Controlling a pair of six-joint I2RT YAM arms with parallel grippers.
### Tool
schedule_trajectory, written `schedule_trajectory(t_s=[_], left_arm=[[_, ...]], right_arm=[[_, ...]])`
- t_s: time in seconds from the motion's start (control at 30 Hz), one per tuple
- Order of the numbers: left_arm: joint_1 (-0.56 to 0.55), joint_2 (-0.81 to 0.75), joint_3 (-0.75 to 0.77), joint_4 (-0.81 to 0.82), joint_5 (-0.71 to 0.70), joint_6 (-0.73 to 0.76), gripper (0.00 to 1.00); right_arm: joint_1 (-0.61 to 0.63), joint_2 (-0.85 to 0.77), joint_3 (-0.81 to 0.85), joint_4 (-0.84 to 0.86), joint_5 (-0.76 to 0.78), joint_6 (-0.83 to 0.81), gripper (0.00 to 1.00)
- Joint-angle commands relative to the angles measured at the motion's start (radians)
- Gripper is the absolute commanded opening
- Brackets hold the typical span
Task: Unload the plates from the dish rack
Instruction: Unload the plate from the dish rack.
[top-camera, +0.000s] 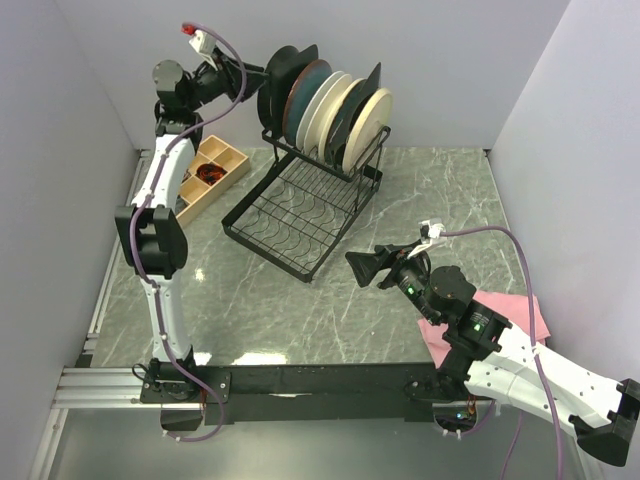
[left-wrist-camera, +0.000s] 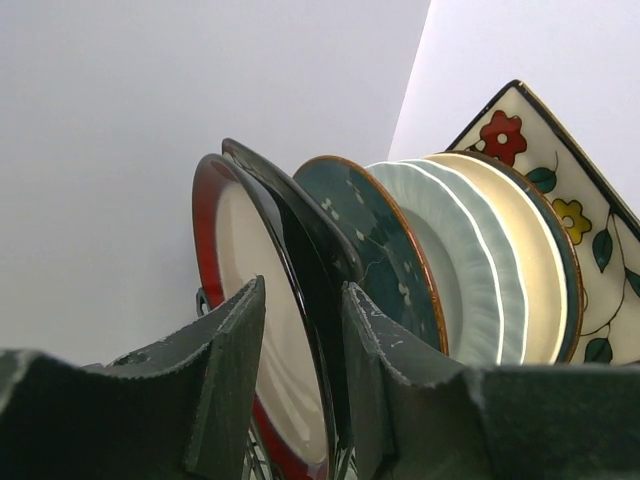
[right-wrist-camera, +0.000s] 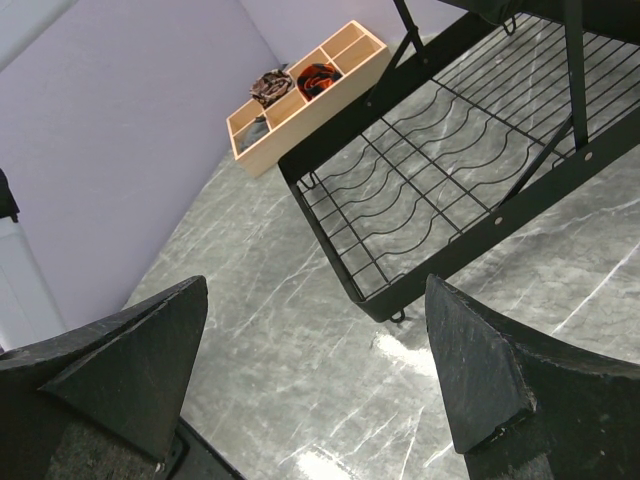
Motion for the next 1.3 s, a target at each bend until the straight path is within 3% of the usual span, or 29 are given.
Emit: schedule_trajectory(t_s=[0.0,0.23,0.37,0.7,0.8,0.93,1.27], left_arm=[[-0.013,0.025,0.051,-0.001,-0.016,0.023,0.41],[-0.027,0.056,0.08,0.002,-0.006,0.02,0.38],[-0.028,0.059,0.068,0.031,0.006,0.005,0.29],[-0.03,0.062,0.046,0.092,0.044,-0.041,0.3],[-0.03,0.073,0.046,0.132,0.075,-0.087,0.22],[-0.028,0.05,0.01,0.187,0.086,-0.139,0.01],[-0.028,-0.006,0.0,0.177,0.001,-0.17,0.01]], right_arm=[[0.002,-0.001,0.042,0.025,0.0,-0.007,0.95],[0.002,0.004,0.042,0.027,-0.002,-0.007,0.95],[0.002,0.008,0.043,0.027,-0.002,-0.007,0.95],[0.002,0.01,0.043,0.028,-0.002,-0.004,0.95],[0.0,0.01,0.042,0.028,-0.002,-0.006,0.95],[0.002,0.008,0.042,0.028,-0.003,-0.006,0.95],[0.002,-0.005,0.04,0.03,-0.011,-0.002,0.94]])
